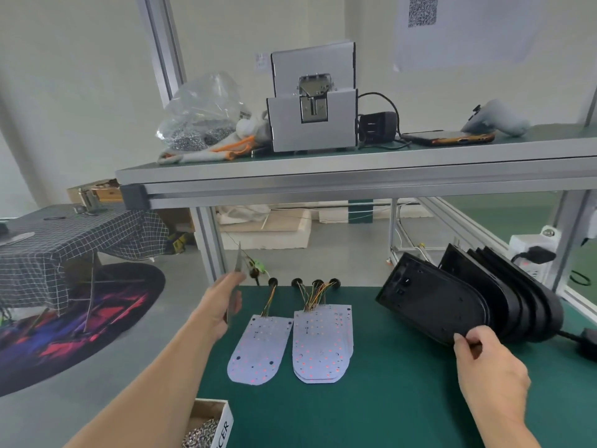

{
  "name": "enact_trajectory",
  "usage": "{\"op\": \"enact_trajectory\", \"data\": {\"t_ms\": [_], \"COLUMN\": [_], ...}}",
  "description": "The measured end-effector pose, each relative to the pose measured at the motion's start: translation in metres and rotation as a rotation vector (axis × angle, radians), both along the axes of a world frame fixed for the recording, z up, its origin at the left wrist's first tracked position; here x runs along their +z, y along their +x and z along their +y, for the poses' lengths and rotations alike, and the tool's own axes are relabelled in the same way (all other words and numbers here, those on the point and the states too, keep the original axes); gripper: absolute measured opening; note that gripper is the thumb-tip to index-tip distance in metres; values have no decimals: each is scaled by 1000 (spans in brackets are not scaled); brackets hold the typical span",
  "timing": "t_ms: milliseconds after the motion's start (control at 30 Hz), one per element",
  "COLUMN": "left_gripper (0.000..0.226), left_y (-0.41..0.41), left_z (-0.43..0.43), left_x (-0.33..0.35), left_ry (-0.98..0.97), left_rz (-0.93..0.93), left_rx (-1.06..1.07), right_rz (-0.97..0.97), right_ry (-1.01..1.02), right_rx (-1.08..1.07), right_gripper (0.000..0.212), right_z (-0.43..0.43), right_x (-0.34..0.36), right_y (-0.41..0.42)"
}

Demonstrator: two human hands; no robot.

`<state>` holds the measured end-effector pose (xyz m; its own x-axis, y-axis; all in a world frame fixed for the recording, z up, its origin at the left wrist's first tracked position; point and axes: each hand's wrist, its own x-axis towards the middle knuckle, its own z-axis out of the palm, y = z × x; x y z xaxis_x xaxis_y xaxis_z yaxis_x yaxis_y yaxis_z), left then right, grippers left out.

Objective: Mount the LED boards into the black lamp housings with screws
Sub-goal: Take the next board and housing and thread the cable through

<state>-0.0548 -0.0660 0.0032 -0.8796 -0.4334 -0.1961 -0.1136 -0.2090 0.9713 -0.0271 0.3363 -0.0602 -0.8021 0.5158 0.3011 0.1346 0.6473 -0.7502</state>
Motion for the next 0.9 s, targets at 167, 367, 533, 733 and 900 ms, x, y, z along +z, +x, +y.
{"op": "enact_trajectory", "data": {"t_ms": [167, 367, 533, 733, 900], "left_gripper": [53, 68, 59, 55, 65], "left_y": [15, 50, 94, 151, 187], "left_z": [14, 32, 53, 84, 108], "left_x": [39, 60, 78, 105, 122], "left_ry": [-86, -310, -477, -546, -480], "left_rz": [166, 244, 303, 392, 472], "left_rx": [-210, -355, -376, -412, -490], "right_rz": [-60, -96, -60, -124, -162], "right_ry": [-102, -223, -211, -131, -34], "right_rx": [-36, -55, 20, 156, 253], "right_gripper": [17, 9, 18, 22, 45], "right_z": [3, 1, -1, 5, 16], "right_x": [1, 3, 4, -6, -7], "right_y": [-4, 4, 25, 55, 81]}}
